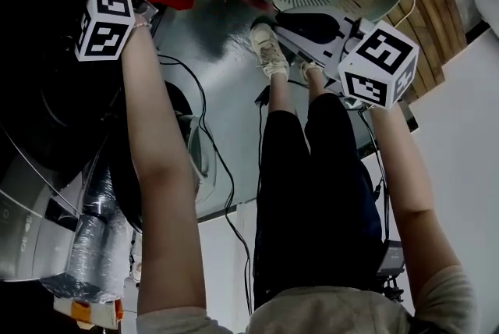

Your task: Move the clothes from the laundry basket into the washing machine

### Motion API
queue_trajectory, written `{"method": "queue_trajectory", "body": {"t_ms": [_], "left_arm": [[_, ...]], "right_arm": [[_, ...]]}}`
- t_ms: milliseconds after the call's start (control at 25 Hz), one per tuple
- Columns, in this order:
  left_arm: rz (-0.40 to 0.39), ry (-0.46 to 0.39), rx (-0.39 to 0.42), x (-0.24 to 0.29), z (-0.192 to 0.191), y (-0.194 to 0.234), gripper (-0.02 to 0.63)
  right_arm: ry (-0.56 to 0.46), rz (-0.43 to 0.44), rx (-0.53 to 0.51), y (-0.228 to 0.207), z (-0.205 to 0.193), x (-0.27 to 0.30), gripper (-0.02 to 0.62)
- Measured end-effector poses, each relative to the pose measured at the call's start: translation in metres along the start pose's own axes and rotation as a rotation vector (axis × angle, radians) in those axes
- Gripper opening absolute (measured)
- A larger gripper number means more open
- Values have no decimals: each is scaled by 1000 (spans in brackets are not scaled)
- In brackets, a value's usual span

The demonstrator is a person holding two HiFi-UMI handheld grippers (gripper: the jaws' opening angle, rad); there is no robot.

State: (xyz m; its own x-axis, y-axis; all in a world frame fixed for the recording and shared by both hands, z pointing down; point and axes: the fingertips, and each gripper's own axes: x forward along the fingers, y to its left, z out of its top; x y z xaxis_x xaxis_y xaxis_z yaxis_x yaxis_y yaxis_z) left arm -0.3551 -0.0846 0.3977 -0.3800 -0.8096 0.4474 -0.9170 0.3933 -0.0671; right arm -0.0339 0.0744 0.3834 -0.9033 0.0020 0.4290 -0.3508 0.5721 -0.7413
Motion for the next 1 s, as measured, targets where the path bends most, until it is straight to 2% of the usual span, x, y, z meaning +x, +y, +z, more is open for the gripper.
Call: {"method": "queue_trajectory", "body": {"t_ms": [120, 200, 360, 480, 600, 800, 920, 1000], "left_arm": [[0, 117, -44, 19, -27, 1, 244], [27, 157, -32, 16, -31, 6, 278], [63, 131, -54, -15, -22, 15, 302], [74, 114, -38, -51, -26, 8, 304], [17, 189, -76, -80, -60, -19, 310], [-99, 409, -203, -93, -145, -73, 396], [-91, 430, -265, -79, -160, -83, 408], [-69, 441, -228, -66, -165, -84, 407]], "right_arm": [[14, 7, 25, 4, -10, 3, 64], [26, 8, 33, 7, -17, 5, 64], [28, 13, 43, 13, -20, 4, 64], [16, 19, 47, 17, -19, 3, 64], [-4, 17, 58, 16, -19, 3, 63], [-17, 13, 83, 13, -27, 8, 63], [-1, 20, 92, 12, -35, 10, 63], [6, 17, 99, 7, -40, 9, 63]]}}
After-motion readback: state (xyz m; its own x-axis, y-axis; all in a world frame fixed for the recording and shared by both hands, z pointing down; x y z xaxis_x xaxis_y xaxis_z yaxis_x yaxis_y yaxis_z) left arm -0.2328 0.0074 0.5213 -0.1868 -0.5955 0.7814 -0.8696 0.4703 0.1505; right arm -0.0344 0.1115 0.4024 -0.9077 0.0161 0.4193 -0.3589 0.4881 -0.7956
